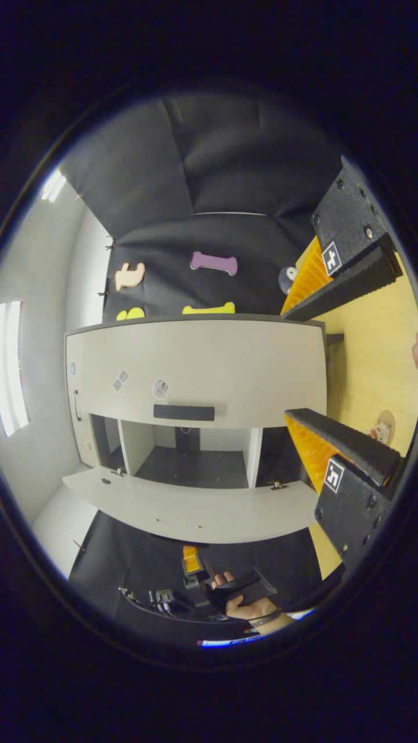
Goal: Grasp the bottle in the cabinet with the left hand and place it on the coaster, then close the right door with the right hand and the left door with the left hand.
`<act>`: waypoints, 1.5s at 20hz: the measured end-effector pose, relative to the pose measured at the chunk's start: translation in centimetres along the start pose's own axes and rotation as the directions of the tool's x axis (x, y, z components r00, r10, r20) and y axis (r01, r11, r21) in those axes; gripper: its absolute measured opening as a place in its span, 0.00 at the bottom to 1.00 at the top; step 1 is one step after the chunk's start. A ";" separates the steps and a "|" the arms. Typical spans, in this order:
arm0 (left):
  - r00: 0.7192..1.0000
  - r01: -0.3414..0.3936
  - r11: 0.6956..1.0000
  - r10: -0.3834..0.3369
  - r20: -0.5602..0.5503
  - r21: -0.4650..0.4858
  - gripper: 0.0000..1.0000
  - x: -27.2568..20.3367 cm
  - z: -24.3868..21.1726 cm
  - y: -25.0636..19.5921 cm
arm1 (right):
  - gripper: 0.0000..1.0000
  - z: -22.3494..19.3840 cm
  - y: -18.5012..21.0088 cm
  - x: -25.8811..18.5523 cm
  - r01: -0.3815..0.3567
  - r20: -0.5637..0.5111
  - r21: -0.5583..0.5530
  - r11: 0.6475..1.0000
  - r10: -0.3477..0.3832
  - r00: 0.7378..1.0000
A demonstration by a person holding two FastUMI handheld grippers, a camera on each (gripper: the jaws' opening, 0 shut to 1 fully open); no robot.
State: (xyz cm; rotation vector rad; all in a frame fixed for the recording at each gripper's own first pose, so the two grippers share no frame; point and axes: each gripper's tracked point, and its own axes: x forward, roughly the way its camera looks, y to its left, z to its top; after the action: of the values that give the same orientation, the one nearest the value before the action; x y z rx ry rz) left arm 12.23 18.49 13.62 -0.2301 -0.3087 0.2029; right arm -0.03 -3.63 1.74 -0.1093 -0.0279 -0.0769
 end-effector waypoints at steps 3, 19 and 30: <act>0.998 0.069 0.998 -0.069 -0.007 -0.003 0.99 0.5 -1.0 -3.0 | 0.99 -0.2 -0.1 0.1 0.016 -0.011 0.002 1.000 -0.016 1.000; 0.995 0.038 0.994 -0.029 -0.094 0.103 0.95 -3.3 -3.7 -1.6 | 0.99 -0.8 -1.7 0.0 0.071 -0.028 0.075 0.995 -0.070 0.997; 0.971 0.097 0.980 -0.056 -0.231 0.173 0.99 -11.8 -9.6 -4.2 | 0.99 -1.8 0.3 1.5 -0.009 -0.062 0.071 0.997 0.013 0.998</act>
State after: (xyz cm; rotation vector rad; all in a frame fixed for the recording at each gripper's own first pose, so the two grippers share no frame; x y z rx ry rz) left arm 4.94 9.87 2.56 -0.0575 -0.0723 0.1257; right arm 1.54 -3.66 -0.01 -0.0368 0.0320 -0.0682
